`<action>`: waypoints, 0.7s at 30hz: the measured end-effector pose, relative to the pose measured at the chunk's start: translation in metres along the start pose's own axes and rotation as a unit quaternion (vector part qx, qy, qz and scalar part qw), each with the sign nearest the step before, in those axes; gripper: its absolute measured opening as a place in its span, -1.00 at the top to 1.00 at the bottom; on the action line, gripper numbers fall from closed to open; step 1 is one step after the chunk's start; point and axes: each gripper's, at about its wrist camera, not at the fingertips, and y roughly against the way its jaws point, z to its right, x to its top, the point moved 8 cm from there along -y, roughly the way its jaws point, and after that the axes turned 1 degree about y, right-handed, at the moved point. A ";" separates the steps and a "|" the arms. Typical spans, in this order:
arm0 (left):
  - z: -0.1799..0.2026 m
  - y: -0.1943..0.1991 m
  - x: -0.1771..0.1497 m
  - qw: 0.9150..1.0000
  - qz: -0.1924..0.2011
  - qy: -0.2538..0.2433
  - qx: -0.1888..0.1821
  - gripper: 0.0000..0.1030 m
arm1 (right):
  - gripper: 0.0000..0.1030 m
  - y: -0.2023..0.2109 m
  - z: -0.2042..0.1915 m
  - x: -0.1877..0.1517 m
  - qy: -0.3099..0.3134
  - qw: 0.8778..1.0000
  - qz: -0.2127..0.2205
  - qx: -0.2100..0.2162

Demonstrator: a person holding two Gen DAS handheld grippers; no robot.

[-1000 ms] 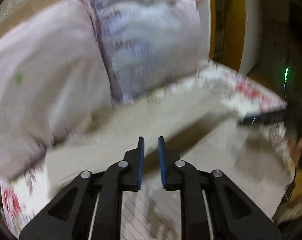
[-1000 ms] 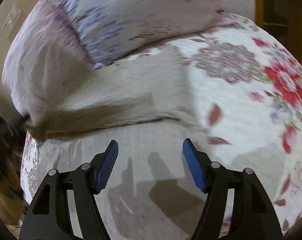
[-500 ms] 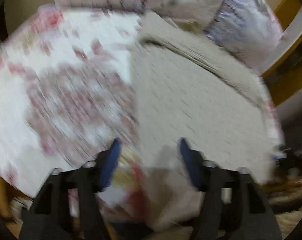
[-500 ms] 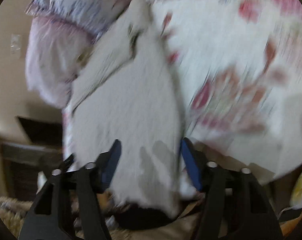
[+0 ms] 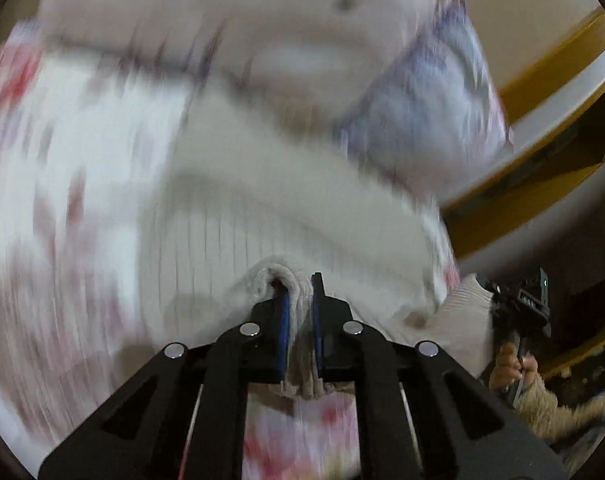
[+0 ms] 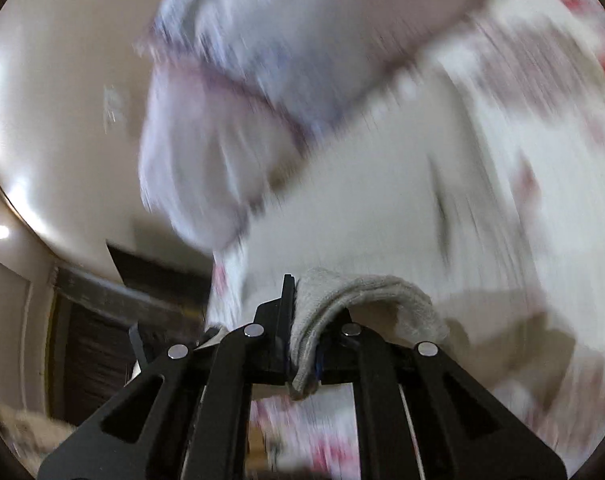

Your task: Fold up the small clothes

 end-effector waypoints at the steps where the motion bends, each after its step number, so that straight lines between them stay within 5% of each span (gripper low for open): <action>1: 0.000 -0.006 0.026 1.000 0.021 -0.011 0.012 0.80 | 0.84 -0.008 0.000 0.022 0.005 1.000 0.023 -0.008; 3: -0.009 -0.028 0.079 0.997 0.051 -0.020 0.049 0.65 | 0.61 -0.027 0.009 0.054 0.003 0.998 0.055 -0.040; 4: -0.016 -0.034 0.090 0.996 0.053 -0.017 0.065 0.23 | 0.07 -0.038 0.018 0.065 -0.004 0.996 0.060 -0.060; 5: -0.026 -0.042 0.101 0.994 0.055 -0.007 0.097 -0.30 | -0.16 -0.054 0.032 0.075 -0.019 0.994 0.053 -0.097; 6: -0.038 -0.044 0.109 0.990 0.062 0.007 0.130 -0.43 | -0.21 -0.061 0.041 0.078 -0.038 0.991 0.048 -0.119; 9: -0.057 -0.045 0.101 0.991 0.049 0.033 0.117 -0.51 | -0.37 -0.062 0.042 0.063 -0.051 0.993 0.048 -0.092; 12: -0.073 -0.063 0.074 0.993 -0.014 0.044 0.105 -0.51 | -0.37 -0.057 0.054 0.040 -0.024 0.990 0.034 -0.132; 16: -0.073 -0.100 0.055 0.993 -0.052 0.051 0.096 -0.46 | -0.37 -0.050 0.078 0.024 -0.070 0.989 0.024 -0.126; 19: -0.066 -0.119 0.059 0.992 -0.045 0.089 0.081 0.47 | -0.37 -0.040 0.082 0.018 -0.069 0.990 0.022 -0.117; 21: -0.061 -0.114 0.060 0.990 -0.034 0.127 0.056 0.55 | -0.37 -0.036 0.083 0.017 -0.060 0.991 0.016 -0.120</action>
